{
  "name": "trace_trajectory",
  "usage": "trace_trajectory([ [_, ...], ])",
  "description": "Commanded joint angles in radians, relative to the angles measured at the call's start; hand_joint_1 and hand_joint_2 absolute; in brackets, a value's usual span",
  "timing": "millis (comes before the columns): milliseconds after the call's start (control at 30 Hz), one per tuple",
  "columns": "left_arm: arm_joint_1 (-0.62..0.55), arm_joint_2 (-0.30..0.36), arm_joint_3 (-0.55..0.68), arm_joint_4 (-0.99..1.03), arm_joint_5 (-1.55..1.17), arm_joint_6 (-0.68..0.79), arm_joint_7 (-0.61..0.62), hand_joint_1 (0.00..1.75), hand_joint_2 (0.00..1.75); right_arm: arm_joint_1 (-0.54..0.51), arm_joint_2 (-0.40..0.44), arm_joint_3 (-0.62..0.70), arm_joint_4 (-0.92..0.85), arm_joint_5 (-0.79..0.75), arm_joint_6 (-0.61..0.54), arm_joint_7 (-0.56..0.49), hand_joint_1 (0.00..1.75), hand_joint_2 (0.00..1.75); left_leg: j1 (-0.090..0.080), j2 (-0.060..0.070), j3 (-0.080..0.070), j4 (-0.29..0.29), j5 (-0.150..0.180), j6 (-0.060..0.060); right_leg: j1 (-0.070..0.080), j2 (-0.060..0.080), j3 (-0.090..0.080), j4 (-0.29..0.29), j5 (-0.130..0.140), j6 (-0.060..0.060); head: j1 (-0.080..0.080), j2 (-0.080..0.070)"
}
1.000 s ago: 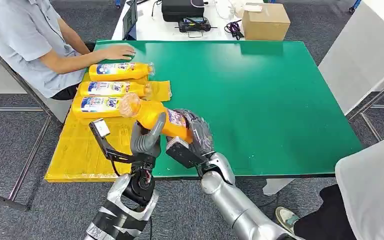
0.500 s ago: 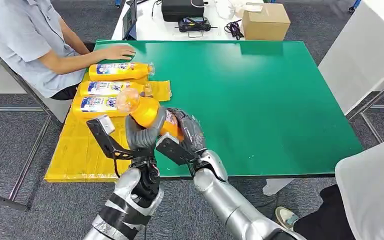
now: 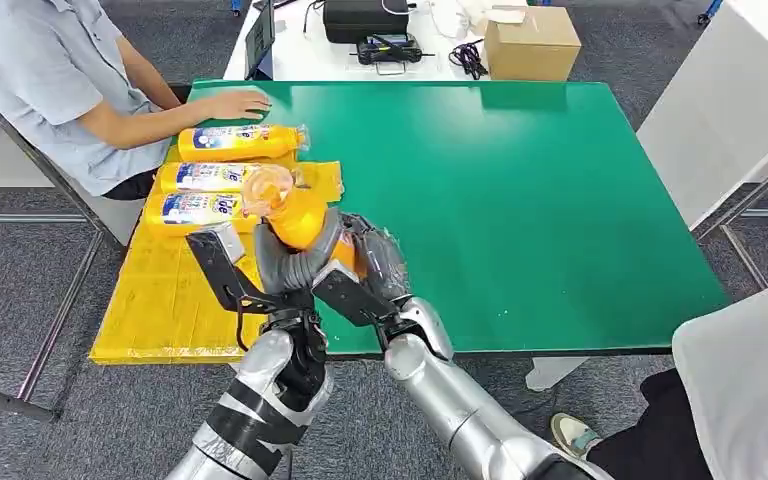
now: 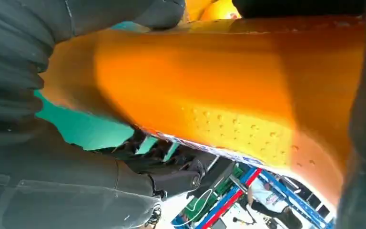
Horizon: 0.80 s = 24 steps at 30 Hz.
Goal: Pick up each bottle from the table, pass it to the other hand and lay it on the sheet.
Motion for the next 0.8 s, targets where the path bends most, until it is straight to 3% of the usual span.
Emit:
trace_trajectory([
  [33, -0.043, 0.013, -0.038, 0.042, 0.031, -0.063, 0.035, 1.75, 1.75, -0.019, -0.009, -0.001, 0.043, -0.027, 0.006, -0.022, 0.00, 1.75, 0.001, -0.001, 0.002, -0.001, 0.000, -0.001, 0.001, -0.002, 0.003, -0.001, -0.001, -0.001, 0.000, 0.000],
  [67, -0.043, 0.014, -0.037, 0.042, 0.028, -0.059, 0.040, 1.75, 1.75, -0.022, -0.007, -0.001, 0.056, -0.026, 0.004, -0.020, 0.00, 1.75, 0.001, -0.002, 0.005, -0.001, -0.001, -0.002, 0.001, -0.002, 0.005, -0.001, -0.002, -0.002, 0.000, 0.000],
  [100, -0.045, 0.018, -0.040, 0.046, 0.014, -0.048, 0.039, 1.75, 1.75, -0.023, -0.005, -0.006, 0.066, -0.025, -0.003, -0.016, 0.00, 0.00, 0.000, 0.000, 0.003, 0.000, -0.001, -0.001, 0.001, -0.001, 0.003, 0.000, -0.001, -0.002, 0.000, 0.000],
  [367, -0.022, 0.038, -0.047, 0.014, -0.032, -0.036, 0.030, 1.75, 1.75, 0.000, 0.005, -0.021, 0.068, -0.011, -0.058, -0.030, 0.00, 0.00, 0.000, 0.000, 0.005, -0.001, -0.001, -0.001, 0.001, 0.000, 0.005, -0.001, -0.001, -0.002, 0.000, 0.000],
  [633, -0.043, 0.071, -0.024, 0.074, -0.127, -0.014, 0.030, 1.75, 1.75, 0.008, -0.041, -0.075, 0.100, -0.019, -0.083, -0.053, 0.00, 0.00, 0.000, -0.001, 0.005, -0.002, 0.000, -0.001, 0.001, -0.001, 0.006, -0.002, -0.001, -0.002, 0.000, 0.000],
  [800, -0.060, 0.118, -0.004, 0.099, -0.346, 0.169, -0.013, 1.75, 1.75, 0.032, -0.065, -0.116, 0.087, -0.017, -0.114, -0.072, 0.00, 0.00, 0.000, -0.001, 0.003, -0.002, 0.000, -0.001, 0.000, -0.001, 0.003, -0.001, 0.000, -0.001, 0.000, 0.000],
])
